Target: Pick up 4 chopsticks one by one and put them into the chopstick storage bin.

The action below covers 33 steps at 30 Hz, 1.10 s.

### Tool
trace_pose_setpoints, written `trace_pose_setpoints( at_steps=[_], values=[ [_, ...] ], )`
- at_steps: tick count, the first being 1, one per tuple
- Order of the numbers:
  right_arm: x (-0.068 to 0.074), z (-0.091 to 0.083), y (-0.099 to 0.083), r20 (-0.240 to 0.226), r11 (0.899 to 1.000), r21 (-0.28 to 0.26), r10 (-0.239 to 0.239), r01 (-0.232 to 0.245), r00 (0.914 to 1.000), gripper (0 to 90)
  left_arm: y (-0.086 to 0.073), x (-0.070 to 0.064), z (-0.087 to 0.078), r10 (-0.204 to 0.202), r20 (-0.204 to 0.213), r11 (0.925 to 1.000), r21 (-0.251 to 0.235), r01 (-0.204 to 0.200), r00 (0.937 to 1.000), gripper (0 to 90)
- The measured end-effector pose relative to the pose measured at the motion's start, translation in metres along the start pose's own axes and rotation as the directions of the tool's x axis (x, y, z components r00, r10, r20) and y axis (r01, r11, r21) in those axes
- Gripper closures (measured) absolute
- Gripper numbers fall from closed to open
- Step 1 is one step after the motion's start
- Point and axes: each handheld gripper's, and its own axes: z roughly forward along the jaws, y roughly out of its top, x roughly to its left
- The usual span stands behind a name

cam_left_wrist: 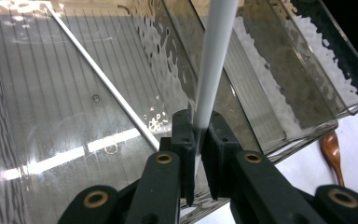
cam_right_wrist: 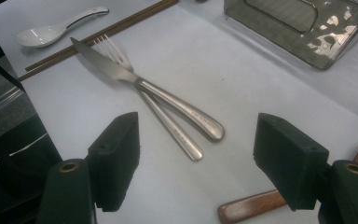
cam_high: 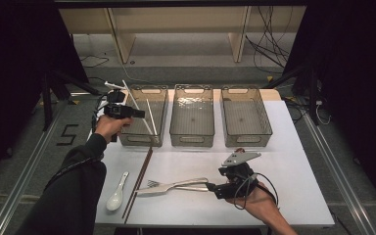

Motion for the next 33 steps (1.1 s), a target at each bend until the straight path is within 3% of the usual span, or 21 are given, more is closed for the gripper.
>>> trace_pose_setpoints(
  at_steps=[9,18,22,28,33],
  values=[
    [0.0,0.0,0.0,-0.001,1.0,0.002,0.0,0.0,1.0,32.4,-0.002,0.006,0.009,-0.01,-0.017,0.9992,0.039,0.01,0.9998,82.9],
    [0.001,0.0,0.0,-0.002,1.0,0.007,-0.003,0.003,1.0,32.7,-0.001,0.003,0.012,0.006,-0.035,0.9994,0.035,-0.004,0.9994,82.1],
    [0.001,0.0,0.0,-0.002,1.0,0.007,-0.002,0.002,1.0,32.7,0.0,0.004,0.015,0.01,-0.084,0.999,0.045,-0.007,0.9964,78.8],
    [0.001,0.0,0.0,-0.003,1.0,0.007,-0.002,0.002,1.0,32.9,0.001,0.004,0.015,0.011,-0.092,0.9991,0.041,-0.007,0.9957,74.7],
    [0.001,0.0,0.0,-0.002,1.0,0.008,-0.001,0.001,1.0,33.0,0.001,-0.003,0.007,0.036,-0.071,0.9993,0.015,-0.035,0.9968,63.5]
  ],
)
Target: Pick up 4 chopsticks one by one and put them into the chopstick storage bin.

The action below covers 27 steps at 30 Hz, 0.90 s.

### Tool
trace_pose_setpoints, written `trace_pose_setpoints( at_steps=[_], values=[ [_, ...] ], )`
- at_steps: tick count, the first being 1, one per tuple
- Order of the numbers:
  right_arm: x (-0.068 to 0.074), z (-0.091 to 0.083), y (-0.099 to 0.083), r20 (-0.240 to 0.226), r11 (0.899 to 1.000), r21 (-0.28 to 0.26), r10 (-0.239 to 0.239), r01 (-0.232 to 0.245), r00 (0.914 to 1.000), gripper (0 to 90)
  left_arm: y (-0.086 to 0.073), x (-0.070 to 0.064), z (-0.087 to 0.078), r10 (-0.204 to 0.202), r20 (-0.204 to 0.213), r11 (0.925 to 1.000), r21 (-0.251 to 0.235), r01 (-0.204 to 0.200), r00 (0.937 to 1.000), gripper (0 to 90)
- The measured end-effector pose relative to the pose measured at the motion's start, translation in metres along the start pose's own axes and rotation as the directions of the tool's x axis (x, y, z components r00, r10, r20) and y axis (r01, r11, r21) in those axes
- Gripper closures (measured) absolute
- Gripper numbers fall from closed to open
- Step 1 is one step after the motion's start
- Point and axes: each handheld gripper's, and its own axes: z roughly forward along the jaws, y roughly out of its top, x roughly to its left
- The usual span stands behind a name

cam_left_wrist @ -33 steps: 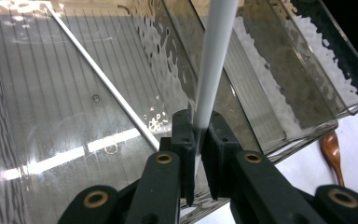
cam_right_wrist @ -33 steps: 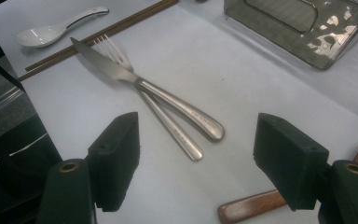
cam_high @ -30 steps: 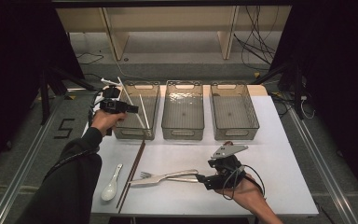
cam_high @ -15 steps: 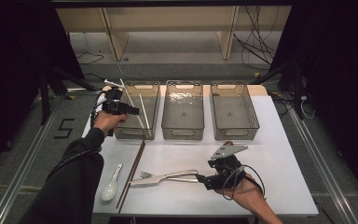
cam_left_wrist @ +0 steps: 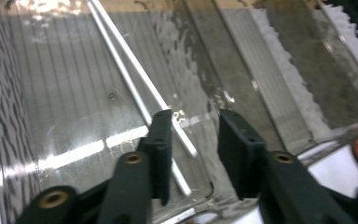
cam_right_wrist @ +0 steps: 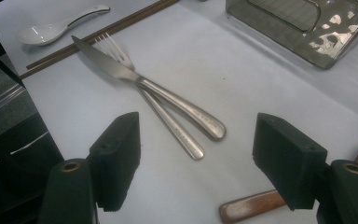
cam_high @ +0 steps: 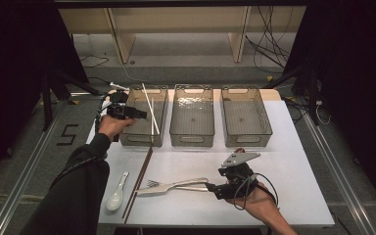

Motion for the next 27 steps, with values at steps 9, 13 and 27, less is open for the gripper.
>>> trace_pose_setpoints(
  at_steps=[9,13,27],
  values=[
    [0.0,0.002,0.0,0.002,1.0,0.003,0.0,0.0,1.0,32.9,-0.015,-0.026,-0.038,0.101,0.036,0.9926,-0.072,-0.098,0.9942,42.1],
    [0.001,0.002,0.001,0.001,1.0,0.007,0.0,0.0,1.0,32.9,-0.021,-0.027,-0.048,0.113,0.007,0.9891,-0.095,-0.112,0.9935,41.2],
    [0.001,0.002,0.001,0.001,1.0,0.006,-0.002,0.002,1.0,32.9,-0.053,-0.038,-0.062,0.163,0.013,0.9855,-0.051,-0.162,0.9866,26.7]
  ],
)
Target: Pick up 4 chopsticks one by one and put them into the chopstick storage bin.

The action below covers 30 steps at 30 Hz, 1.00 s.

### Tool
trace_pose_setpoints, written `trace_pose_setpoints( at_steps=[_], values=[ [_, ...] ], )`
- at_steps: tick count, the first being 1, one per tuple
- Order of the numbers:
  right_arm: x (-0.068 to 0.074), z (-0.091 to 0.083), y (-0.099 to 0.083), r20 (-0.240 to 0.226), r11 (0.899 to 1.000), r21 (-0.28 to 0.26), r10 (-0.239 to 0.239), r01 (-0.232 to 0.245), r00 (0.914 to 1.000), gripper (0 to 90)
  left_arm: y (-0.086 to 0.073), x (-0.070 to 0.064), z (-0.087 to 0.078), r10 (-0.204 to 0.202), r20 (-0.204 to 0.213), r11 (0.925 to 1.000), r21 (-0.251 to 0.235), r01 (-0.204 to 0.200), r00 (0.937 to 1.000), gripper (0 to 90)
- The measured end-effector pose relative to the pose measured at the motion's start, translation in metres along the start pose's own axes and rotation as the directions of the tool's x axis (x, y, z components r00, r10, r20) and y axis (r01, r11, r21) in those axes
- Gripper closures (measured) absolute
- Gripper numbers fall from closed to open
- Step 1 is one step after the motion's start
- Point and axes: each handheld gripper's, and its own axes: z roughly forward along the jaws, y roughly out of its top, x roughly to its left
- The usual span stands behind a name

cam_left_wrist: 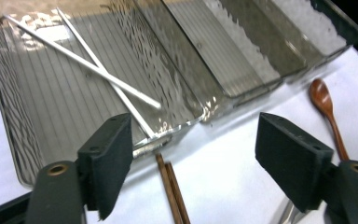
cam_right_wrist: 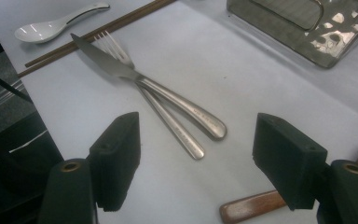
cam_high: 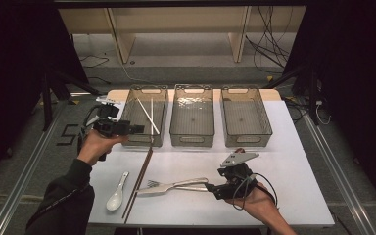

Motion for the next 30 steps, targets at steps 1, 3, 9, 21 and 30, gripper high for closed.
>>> trace_pose_setpoints(
  at_steps=[1,3,9,21,30],
  values=[
    [0.0,0.0,0.0,0.0,1.0,-0.001,-0.003,0.003,1.0,32.9,-0.002,-0.002,0.0,0.008,0.002,0.9999,0.007,-0.008,1.0,26.3],
    [0.001,-0.001,0.0,0.001,1.0,-0.003,-0.004,0.004,1.0,32.8,-0.006,-0.006,0.001,0.019,0.0,0.9992,0.035,-0.019,0.9998,25.1],
    [0.001,-0.002,0.0,0.005,1.0,-0.011,-0.002,0.002,1.0,32.1,-0.015,-0.014,0.006,0.053,0.004,0.9943,0.093,-0.053,0.9986,21.8],
    [-0.001,-0.006,-0.001,0.014,0.999,-0.04,0.007,-0.006,0.9999,30.9,-0.035,-0.014,0.018,0.07,-0.016,0.9811,0.182,-0.066,0.9974,18.2],
    [-0.003,-0.008,-0.002,0.019,0.999,-0.052,0.015,-0.014,0.9997,30.4,-0.045,-0.013,0.026,0.082,-0.039,0.9694,0.235,-0.07,0.9959,18.9]
  ],
)
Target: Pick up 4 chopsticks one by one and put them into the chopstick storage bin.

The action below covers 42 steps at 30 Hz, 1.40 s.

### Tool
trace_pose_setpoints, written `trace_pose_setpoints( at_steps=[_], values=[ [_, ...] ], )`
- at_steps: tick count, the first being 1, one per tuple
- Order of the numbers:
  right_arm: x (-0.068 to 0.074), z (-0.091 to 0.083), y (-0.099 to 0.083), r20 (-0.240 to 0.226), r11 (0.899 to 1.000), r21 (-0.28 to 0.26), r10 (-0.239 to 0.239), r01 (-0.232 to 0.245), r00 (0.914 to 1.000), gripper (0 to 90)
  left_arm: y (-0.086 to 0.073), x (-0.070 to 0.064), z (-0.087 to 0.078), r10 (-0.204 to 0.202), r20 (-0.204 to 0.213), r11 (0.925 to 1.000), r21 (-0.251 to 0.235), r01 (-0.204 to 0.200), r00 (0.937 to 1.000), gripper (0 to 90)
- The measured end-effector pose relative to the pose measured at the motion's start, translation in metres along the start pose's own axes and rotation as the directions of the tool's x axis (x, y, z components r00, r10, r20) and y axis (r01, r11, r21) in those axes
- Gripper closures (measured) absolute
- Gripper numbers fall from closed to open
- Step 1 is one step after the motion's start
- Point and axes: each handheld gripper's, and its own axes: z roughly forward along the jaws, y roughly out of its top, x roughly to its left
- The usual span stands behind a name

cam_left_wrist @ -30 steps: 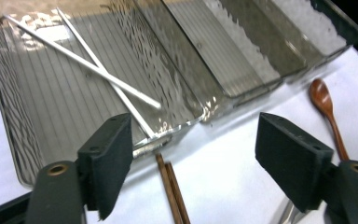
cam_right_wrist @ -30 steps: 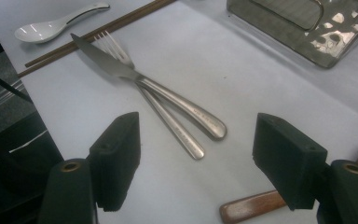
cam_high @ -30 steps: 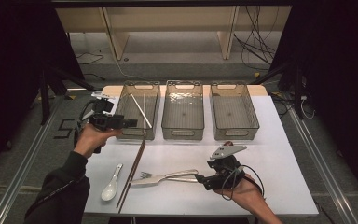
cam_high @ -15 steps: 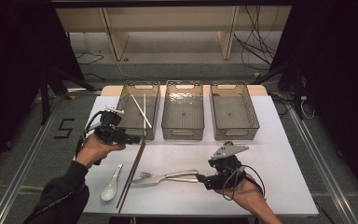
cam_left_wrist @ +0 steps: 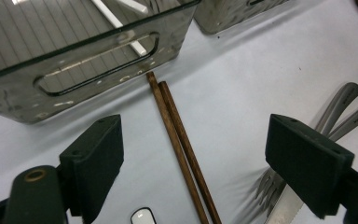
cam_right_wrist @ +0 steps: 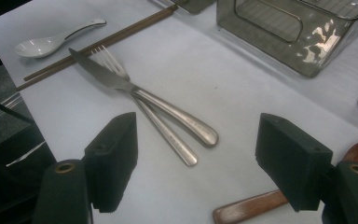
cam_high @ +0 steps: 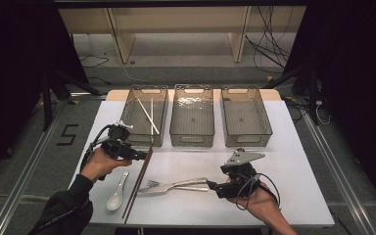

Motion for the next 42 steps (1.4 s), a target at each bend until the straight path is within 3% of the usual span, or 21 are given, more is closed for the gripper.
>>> trace_pose_setpoints(
  at_steps=[5,11,26,42],
  values=[
    [-0.003,0.0,-0.001,-0.001,1.0,-0.002,0.007,-0.007,1.0,30.4,-0.002,0.001,0.004,0.005,-0.029,0.9997,0.025,-0.004,0.9996,19.3],
    [-0.002,0.0,0.0,0.0,1.0,-0.002,0.004,-0.004,1.0,30.4,-0.007,0.003,0.01,0.024,-0.058,0.9956,0.091,-0.019,0.998,22.9],
    [0.001,0.002,0.001,0.0,1.0,0.005,-0.008,0.008,1.0,30.5,-0.021,-0.001,0.028,0.052,-0.033,0.978,0.204,-0.044,0.9981,45.6],
    [0.002,0.006,0.001,-0.004,1.0,0.018,-0.012,0.012,0.9999,30.7,-0.026,-0.002,0.047,0.051,-0.03,0.966,0.255,-0.042,0.9982,62.8]
  ],
)
